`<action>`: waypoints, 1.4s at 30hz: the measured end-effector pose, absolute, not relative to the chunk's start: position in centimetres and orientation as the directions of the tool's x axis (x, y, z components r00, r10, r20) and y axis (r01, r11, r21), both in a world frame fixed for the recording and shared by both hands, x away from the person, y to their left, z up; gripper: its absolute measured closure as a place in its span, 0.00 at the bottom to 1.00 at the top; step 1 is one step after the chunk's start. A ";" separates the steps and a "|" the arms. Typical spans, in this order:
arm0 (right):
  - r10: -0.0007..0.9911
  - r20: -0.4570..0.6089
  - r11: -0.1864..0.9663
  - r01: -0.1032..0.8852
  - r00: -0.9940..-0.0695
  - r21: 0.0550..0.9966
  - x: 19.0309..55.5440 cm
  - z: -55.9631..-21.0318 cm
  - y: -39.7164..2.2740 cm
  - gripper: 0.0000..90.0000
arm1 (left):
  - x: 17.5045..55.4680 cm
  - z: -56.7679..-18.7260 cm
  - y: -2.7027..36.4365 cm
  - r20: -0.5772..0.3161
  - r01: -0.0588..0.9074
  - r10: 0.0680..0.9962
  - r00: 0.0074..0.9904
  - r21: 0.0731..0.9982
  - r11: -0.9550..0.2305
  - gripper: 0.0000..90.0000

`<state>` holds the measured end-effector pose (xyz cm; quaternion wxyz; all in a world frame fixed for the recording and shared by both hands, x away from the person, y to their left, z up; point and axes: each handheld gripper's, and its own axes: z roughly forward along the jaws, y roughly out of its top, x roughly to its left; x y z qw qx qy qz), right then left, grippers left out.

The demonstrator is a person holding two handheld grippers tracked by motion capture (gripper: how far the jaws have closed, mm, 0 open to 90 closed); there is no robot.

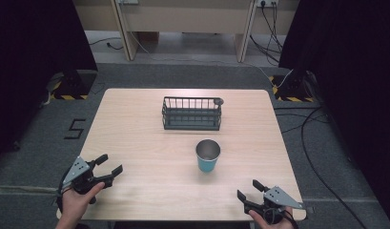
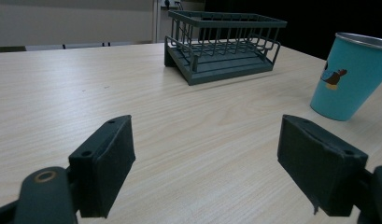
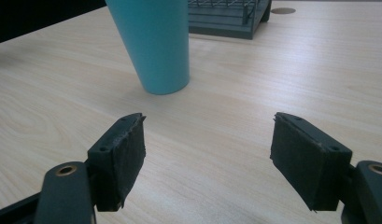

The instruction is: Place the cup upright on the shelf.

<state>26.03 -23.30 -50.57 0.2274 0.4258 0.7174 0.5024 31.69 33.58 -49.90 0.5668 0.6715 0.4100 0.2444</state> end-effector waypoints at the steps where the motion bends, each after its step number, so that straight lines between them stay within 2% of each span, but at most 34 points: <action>1: 0.839 0.102 0.133 0.382 -0.534 0.914 26.0 -50.6 -23.3 0.30 | 31.7 -49.9 33.6 -0.137 0.274 0.828 0.544 0.962 -0.021 0.20; 20: 0.786 0.046 0.201 0.326 -0.616 0.924 29.6 -49.6 -18.7 0.25 | 31.7 -49.9 33.5 -0.137 0.272 0.822 0.553 0.962 -0.023 0.20; 42: 0.768 0.053 0.203 0.322 -0.638 0.925 33.4 -49.3 -15.5 0.18 | 31.7 -49.9 33.5 -0.139 0.272 0.819 0.556 0.962 -0.022 0.20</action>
